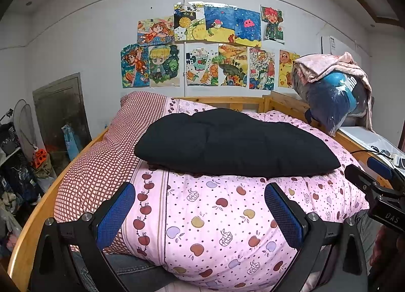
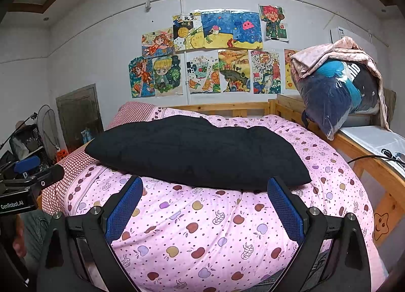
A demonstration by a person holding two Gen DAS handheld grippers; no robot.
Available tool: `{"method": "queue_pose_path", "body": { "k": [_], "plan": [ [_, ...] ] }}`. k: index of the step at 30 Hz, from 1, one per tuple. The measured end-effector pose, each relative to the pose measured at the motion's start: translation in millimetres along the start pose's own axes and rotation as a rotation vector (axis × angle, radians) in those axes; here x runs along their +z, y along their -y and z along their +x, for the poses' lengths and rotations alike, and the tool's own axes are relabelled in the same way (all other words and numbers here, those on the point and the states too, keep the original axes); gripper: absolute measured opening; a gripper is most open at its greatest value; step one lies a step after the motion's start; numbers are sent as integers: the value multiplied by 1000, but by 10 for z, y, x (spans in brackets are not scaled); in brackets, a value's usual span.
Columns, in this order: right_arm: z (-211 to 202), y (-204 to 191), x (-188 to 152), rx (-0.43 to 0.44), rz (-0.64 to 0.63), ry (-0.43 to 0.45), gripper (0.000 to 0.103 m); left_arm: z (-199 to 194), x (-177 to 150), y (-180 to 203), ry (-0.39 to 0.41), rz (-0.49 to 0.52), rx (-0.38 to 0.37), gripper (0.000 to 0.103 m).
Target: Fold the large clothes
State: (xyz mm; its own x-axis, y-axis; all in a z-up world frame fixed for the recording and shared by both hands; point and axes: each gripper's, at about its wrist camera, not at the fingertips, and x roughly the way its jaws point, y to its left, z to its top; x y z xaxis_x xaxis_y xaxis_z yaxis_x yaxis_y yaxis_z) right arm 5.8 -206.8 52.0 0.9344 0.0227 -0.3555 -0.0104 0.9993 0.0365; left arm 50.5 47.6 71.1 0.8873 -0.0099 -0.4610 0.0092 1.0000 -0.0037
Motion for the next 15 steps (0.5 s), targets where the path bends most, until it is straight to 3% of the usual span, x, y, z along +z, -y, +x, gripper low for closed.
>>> {"method": "queue_pose_path", "body": {
  "k": [15],
  "plan": [
    [-1, 14, -3, 1, 0, 2, 97, 7, -10, 21, -2, 2, -2, 103]
  ]
}}
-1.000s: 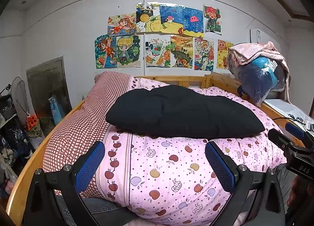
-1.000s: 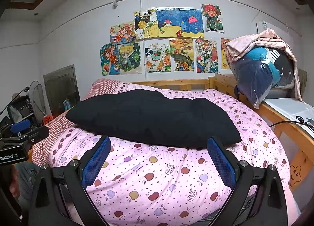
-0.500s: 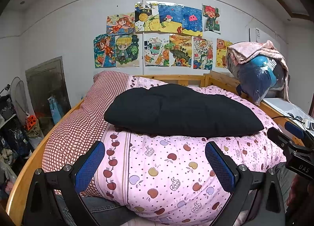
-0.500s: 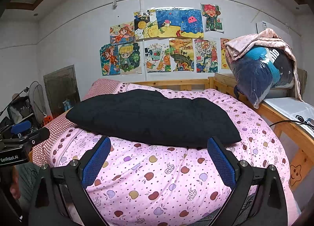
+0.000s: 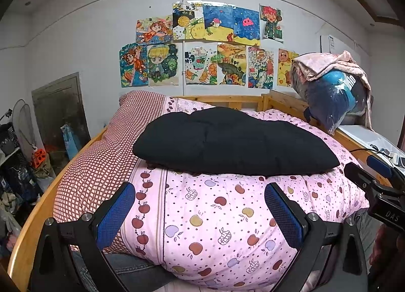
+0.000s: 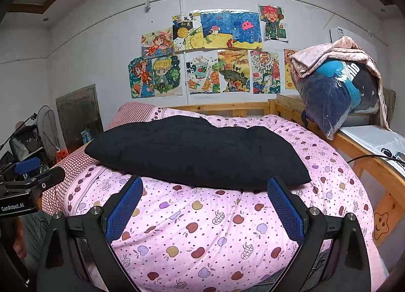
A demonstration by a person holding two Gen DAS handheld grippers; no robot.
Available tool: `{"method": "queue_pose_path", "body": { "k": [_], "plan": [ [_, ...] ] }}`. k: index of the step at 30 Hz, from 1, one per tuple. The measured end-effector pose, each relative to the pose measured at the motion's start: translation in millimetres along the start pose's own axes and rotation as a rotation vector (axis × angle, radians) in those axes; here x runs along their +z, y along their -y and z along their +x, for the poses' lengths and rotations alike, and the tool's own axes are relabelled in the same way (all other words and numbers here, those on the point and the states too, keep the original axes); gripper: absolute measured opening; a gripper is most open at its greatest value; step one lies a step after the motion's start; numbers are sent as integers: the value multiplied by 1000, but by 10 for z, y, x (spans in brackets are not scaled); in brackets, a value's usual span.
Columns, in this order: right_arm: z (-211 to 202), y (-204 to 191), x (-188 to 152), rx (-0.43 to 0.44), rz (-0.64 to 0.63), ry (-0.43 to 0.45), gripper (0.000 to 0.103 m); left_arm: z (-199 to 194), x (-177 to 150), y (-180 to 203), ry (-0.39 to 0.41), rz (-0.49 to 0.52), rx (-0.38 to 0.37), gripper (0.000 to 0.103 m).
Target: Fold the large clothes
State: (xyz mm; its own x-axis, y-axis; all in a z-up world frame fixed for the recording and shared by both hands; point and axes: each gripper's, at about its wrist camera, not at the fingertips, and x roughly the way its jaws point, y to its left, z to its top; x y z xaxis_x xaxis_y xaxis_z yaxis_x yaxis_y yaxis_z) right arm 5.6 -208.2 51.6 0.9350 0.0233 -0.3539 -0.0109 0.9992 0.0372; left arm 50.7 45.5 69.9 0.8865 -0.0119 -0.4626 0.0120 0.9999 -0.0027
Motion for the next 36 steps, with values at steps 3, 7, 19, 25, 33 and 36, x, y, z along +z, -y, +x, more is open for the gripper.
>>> {"method": "queue_pose_path", "body": {
  "k": [3, 7, 19, 25, 33, 36],
  "plan": [
    [3, 0, -1, 0, 0, -2, 97, 6, -9, 1, -1, 1, -2, 103],
    [-9, -4, -6, -1, 1, -1, 97, 18, -46, 7, -3, 5, -6, 103],
    [-15, -17, -18, -2, 3, -3, 97, 20, -55, 15, -6, 5, -9, 103],
    [-14, -14, -18, -2, 3, -2, 97, 22, -69, 3, -5, 6, -10, 103],
    [-15, -4, -20, -1, 3, -3, 97, 27, -50, -4, -7, 6, -10, 103],
    [-15, -9, -29, -1, 5, -4, 97, 26, -82, 6, -8, 7, -11, 103]
  ]
}}
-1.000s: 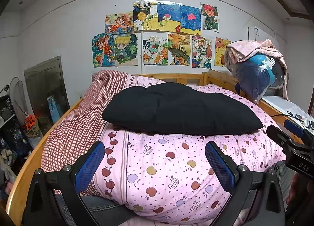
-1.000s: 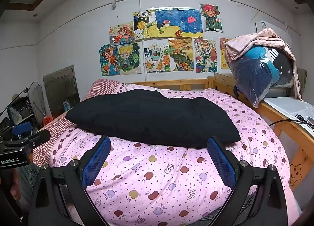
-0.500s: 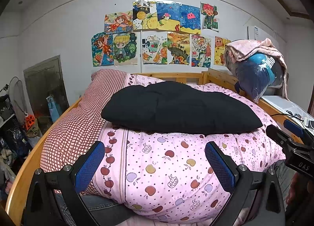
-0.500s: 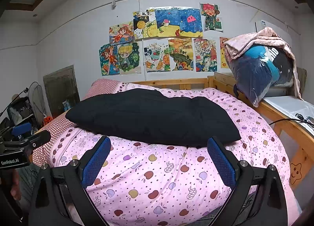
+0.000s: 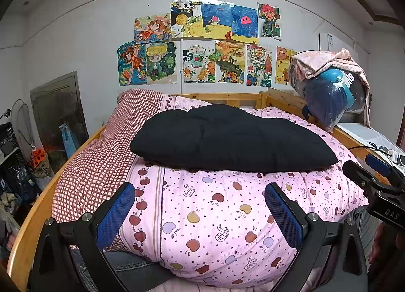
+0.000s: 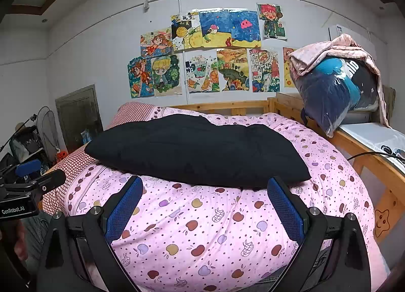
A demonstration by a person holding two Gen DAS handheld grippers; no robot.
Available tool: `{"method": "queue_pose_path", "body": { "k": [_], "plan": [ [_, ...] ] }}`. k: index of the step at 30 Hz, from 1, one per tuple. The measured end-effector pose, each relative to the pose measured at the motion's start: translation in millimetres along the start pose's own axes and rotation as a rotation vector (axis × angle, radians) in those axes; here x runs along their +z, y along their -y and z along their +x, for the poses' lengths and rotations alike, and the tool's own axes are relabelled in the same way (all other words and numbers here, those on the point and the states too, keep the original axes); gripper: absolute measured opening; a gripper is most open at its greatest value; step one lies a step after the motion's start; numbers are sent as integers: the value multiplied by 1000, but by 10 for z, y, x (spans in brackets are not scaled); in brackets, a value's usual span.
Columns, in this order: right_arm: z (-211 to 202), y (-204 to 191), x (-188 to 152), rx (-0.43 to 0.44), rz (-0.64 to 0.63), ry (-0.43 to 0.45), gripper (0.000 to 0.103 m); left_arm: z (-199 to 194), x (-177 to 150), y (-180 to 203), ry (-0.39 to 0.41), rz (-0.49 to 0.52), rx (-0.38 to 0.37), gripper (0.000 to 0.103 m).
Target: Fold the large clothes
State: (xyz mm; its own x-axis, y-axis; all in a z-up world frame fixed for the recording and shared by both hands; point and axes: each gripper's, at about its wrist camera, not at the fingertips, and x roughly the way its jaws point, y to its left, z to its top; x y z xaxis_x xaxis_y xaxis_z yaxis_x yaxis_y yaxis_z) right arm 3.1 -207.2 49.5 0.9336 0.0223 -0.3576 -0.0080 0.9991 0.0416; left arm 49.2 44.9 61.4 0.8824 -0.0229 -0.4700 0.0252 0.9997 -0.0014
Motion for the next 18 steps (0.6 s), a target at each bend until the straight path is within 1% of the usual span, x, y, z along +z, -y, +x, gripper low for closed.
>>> {"method": "queue_pose_path", "body": {
  "k": [18],
  "plan": [
    [-1, -25, -19, -2, 2, 0, 97, -4, 15, 27, -1, 0, 1, 103]
  ]
}}
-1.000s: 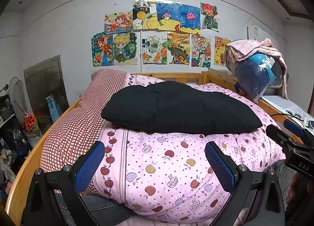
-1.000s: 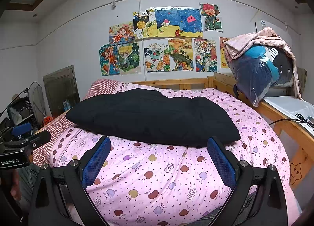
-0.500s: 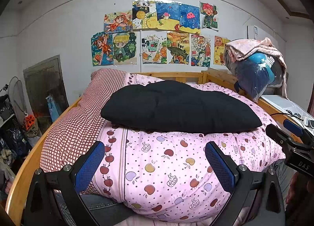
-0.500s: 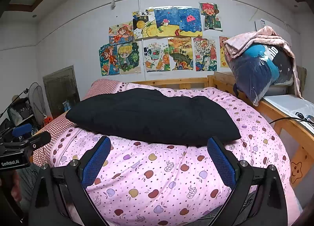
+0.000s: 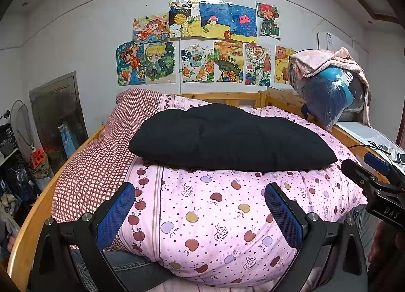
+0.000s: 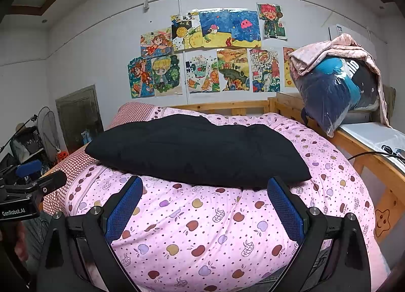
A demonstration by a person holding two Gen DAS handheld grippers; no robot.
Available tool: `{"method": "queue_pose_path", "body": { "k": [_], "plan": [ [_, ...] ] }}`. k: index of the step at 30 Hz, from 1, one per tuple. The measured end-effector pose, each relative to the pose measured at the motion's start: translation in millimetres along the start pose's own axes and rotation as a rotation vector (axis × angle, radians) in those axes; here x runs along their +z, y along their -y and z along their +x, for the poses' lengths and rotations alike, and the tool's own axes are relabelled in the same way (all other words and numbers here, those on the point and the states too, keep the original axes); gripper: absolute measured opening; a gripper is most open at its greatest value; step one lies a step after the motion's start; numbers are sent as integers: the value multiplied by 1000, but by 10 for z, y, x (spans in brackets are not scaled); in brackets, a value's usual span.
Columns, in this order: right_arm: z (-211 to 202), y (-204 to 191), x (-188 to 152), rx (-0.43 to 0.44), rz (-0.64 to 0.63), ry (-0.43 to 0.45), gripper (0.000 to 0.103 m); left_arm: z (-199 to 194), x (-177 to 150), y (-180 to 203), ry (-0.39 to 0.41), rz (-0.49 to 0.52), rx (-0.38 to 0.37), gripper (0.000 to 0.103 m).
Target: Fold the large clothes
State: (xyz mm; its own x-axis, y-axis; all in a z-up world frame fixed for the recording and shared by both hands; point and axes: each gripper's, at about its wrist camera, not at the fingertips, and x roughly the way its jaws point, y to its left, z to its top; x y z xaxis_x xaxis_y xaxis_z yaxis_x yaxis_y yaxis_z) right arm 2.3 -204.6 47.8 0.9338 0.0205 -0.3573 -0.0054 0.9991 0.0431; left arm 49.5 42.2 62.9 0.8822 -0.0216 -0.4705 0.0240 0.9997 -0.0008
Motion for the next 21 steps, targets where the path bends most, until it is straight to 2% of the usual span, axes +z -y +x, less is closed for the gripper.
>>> {"method": "queue_pose_path", "body": {
  "k": [21],
  "plan": [
    [3, -26, -16, -2, 3, -1, 97, -15, -46, 25, -5, 1, -3, 103]
  ]
}}
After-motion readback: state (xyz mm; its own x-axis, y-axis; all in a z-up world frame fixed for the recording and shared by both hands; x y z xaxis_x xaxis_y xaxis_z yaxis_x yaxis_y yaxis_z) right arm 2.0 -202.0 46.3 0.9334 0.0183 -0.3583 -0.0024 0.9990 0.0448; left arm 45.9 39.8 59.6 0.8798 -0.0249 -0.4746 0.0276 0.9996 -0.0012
